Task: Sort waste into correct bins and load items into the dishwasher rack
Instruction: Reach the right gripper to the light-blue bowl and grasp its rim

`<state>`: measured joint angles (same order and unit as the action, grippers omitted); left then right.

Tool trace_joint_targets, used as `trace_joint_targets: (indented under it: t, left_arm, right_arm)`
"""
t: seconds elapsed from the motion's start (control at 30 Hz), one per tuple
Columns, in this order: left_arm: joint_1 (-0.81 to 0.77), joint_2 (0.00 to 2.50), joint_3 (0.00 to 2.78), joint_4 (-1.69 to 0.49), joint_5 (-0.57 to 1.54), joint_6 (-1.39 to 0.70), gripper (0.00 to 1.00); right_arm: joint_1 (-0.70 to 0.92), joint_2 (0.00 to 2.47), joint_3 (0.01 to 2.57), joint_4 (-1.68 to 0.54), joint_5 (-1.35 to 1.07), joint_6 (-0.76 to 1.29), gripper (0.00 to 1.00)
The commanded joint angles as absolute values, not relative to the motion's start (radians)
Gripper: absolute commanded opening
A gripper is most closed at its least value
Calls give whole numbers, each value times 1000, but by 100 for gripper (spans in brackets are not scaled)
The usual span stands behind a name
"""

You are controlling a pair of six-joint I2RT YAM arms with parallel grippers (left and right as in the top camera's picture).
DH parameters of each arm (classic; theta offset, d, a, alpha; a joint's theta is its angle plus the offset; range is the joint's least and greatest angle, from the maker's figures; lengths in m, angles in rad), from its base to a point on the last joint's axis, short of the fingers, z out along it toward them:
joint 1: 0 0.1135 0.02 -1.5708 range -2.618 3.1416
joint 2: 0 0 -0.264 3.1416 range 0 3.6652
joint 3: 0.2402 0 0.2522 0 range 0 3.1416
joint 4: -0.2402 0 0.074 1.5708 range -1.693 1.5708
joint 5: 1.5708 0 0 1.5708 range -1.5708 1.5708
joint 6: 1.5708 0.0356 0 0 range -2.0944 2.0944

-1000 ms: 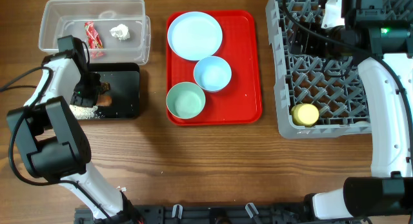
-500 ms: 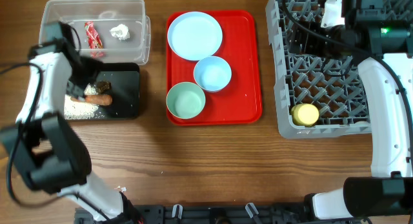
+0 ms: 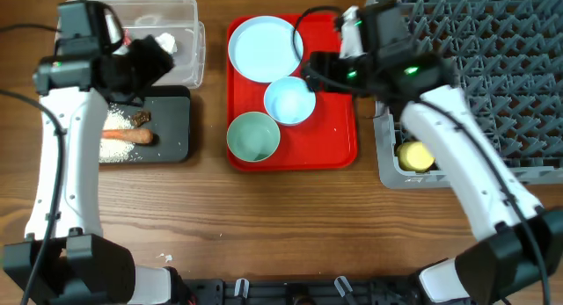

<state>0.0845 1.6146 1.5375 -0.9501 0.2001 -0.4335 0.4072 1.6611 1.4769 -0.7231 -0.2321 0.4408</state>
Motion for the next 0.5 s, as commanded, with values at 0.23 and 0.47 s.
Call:
trace_joint_targets:
  t: [0.23, 0.47]
  left_arm:
    - [48, 1621, 1544, -947, 118, -385, 91]
    - [48, 1621, 1537, -952, 118, -385, 100]
  right_arm:
    - [464, 1858, 1405, -621, -44, 607, 74]
    - [463, 1972, 1405, -585, -42, 631, 62]
